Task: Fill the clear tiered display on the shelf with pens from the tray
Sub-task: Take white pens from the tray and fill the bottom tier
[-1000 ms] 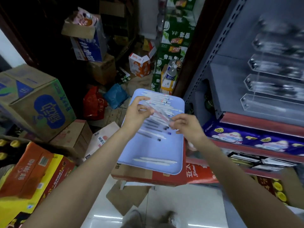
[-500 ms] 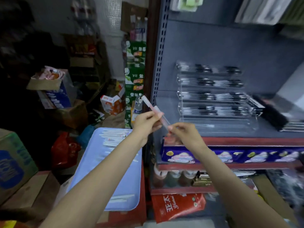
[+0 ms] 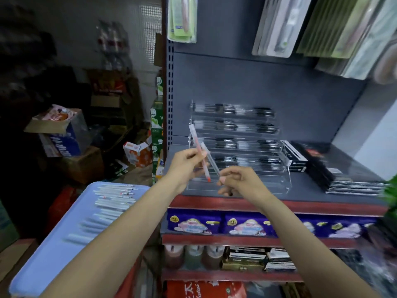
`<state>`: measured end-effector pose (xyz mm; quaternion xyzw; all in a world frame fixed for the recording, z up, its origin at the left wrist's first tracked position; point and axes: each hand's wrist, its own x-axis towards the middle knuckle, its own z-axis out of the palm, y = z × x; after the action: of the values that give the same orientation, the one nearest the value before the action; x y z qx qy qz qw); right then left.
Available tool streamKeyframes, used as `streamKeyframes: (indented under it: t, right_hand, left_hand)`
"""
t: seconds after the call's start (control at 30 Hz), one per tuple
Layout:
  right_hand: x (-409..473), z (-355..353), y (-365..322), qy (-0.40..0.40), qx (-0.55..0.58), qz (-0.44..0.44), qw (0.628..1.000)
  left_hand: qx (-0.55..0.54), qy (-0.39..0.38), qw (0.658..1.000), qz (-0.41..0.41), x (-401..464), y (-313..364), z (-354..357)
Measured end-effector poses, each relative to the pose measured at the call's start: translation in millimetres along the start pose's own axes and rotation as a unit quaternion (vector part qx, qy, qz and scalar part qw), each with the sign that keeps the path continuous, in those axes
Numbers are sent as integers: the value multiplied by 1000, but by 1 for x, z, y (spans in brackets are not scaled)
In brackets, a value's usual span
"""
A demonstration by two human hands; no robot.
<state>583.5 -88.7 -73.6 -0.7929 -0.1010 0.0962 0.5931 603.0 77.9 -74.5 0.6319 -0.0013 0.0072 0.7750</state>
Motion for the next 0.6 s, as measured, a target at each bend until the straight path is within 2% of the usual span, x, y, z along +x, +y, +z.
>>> streamKeyframes:
  t: [0.07,0.17,0.3,0.5,0.6]
  right_hand:
    - [-1,-12,-1,-10,-8,-21,1000]
    - [3,-32,0,23,-37,-47,998]
    - [6,-54,5,27,-40,-48,998]
    - [5,-47,3,-65,-37,-49,996]
    - [8,-37,3,-82,-59,-65,993]
  left_hand:
    - [27,-9,1000,7,1,-2,14]
    - [90,9,995,29,1,-6,26]
    - [249,52,963,90,-1,-10,26]
    - [147,71,985,58,-3,-5,44]
    - [129,80,987,58,-4,-3,52]
